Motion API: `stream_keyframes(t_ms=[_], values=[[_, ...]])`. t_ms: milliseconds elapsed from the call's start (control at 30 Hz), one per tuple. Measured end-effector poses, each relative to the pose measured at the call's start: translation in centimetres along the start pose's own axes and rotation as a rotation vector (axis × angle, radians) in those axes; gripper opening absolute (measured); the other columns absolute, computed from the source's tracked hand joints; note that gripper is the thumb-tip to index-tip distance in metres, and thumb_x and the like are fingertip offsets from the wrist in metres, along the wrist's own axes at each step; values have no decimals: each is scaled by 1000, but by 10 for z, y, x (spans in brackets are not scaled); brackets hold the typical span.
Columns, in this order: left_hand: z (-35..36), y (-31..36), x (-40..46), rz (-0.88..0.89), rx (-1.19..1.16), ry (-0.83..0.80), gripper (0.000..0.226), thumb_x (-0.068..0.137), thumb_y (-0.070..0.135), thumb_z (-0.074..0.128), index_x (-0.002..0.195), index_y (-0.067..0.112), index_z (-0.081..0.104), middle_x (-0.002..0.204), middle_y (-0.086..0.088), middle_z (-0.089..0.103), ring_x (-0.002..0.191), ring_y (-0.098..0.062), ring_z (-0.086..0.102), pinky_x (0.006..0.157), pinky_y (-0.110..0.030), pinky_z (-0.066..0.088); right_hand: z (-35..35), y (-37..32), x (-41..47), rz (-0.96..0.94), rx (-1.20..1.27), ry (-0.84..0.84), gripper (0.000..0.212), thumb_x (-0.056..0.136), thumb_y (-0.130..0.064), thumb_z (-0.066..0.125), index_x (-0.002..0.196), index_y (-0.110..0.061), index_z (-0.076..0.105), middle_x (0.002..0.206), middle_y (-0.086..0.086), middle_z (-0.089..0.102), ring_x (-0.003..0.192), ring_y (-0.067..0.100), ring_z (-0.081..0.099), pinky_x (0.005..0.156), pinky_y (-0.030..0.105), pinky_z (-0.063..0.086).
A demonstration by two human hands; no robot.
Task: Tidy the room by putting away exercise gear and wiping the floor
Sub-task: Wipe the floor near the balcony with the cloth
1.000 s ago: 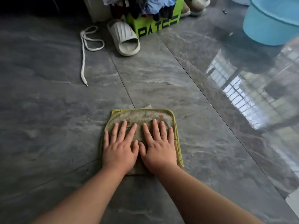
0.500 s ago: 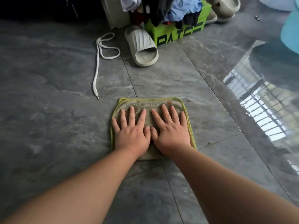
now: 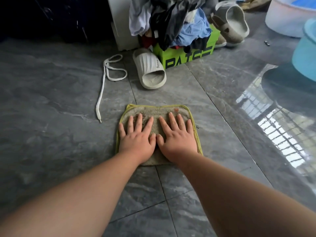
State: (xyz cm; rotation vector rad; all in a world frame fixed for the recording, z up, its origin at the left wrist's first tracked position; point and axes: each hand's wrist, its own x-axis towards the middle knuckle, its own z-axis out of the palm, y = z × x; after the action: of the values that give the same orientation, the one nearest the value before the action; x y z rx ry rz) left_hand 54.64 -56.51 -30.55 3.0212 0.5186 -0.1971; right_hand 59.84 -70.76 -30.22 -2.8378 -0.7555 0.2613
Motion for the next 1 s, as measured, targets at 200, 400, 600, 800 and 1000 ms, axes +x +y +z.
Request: stream_keyframes(t_ms=[200, 400, 600, 800, 1000], values=[[7, 11, -58, 23, -10, 16, 65, 93, 55, 16, 154, 40, -3, 166, -4, -3, 151, -32, -7, 117, -61, -3, 6, 4, -51, -9, -12, -1, 70, 92, -63, 19, 158, -41, 5, 168, -2, -1, 154, 23, -8, 123, 50, -7], [17, 39, -141, 72, -17, -13, 70, 89, 55, 18, 155, 36, 9, 165, -9, 6, 151, -36, -1, 116, -63, -3, 12, 10, -156, 62, 11, -1, 66, 96, -59, 24, 158, -37, 15, 167, 0, 9, 155, 24, 1, 123, 51, 1], [29, 78, -238, 139, -35, -41, 70, 90, 53, 28, 156, 29, 17, 163, -14, 13, 150, -42, 3, 115, -67, 3, 17, 28, -257, 139, 5, -36, 67, 95, -55, 32, 157, -34, 22, 167, 2, 14, 154, 25, 6, 123, 52, 6], [40, 118, -321, 264, -22, -150, 72, 87, 53, 34, 155, 32, 19, 163, -16, 11, 149, -45, 1, 113, -70, 5, 26, 44, -368, 257, -5, -71, 67, 94, -49, 36, 157, -30, 24, 166, 5, 16, 154, 28, 7, 123, 53, 8], [43, 123, -331, 359, 22, -169, 74, 84, 55, 39, 154, 39, 19, 163, -16, 12, 147, -49, 5, 109, -75, 8, 32, 50, -393, 283, -49, -86, 69, 94, -51, 38, 158, -31, 22, 166, 8, 15, 154, 34, 7, 121, 59, 11]])
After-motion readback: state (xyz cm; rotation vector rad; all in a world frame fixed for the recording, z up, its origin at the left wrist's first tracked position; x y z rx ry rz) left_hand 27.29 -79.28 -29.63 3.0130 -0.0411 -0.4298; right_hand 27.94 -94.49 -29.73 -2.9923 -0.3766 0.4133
